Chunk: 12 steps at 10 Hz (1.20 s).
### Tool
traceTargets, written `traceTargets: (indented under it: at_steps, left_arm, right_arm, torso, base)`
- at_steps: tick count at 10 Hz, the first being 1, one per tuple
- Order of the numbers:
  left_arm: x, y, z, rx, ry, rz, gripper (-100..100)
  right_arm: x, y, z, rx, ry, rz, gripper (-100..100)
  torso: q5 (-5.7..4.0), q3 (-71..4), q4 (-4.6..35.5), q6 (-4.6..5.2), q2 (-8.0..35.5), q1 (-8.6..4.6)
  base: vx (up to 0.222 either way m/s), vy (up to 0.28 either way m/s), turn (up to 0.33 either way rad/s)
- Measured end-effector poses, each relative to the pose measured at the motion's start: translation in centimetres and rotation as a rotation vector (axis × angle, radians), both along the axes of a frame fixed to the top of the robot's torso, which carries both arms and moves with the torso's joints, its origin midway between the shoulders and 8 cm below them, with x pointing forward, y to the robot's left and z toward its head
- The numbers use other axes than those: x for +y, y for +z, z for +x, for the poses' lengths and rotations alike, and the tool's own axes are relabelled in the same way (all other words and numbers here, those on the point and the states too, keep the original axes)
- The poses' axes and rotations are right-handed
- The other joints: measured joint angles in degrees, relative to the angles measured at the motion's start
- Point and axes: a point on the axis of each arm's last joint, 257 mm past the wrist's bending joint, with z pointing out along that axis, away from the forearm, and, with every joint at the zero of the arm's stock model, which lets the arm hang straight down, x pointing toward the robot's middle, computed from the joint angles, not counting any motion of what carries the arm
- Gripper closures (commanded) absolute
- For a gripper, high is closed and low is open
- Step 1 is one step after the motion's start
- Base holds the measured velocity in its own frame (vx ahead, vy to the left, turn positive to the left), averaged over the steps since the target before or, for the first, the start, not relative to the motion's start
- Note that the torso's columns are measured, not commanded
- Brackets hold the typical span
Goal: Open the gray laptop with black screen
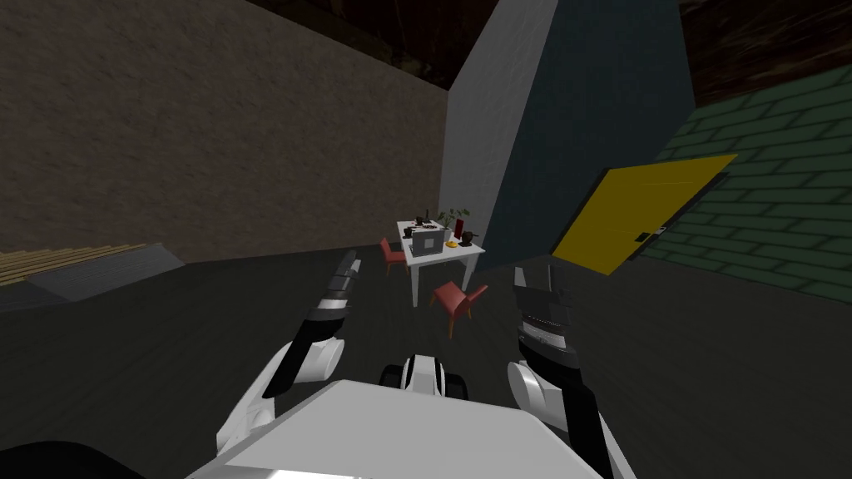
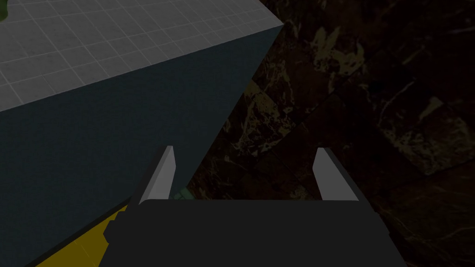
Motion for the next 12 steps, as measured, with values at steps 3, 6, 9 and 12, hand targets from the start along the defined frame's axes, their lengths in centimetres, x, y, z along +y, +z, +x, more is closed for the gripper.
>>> traceTargets:
  at_steps: [3,6,9,12]
  left_arm:
    - [0.2,-2.0,2.5,0.056,-0.015,0.026,-100]
    - [0.8,-3.7,4.9,0.111,-0.017,0.043,-100]
    - [1.6,-5.1,6.8,0.153,-0.015,0.053,-100]
    - [2.4,-6.7,8.9,0.199,-0.007,0.064,-100]
  right_arm:
    - [0.0,0.0,0.0,0.000,0.000,0.000,0]
    - [0.0,0.0,0.0,0.000,0.000,0.000,0]
    - [0.0,0.0,0.0,0.000,0.000,0.000,0]
    - [0.0,0.0,0.0,0.000,0.000,0.000,0]
  torso:
    - [0.00,0.0,0.0,0.00,0.0,0.00]
    - [0.00,0.0,0.0,-0.03,0.0,0.03]
    - [0.00,0.0,0.0,-0.04,0.0,0.02]
    - [0.00,0.0,0.0,-0.03,0.0,0.00]
  base:
    - [0.018,-0.018,-0.133]
    - [0.018,-0.015,-0.087]
    - [0.015,-0.012,-0.093]
    - [0.018,-0.014,-0.100]
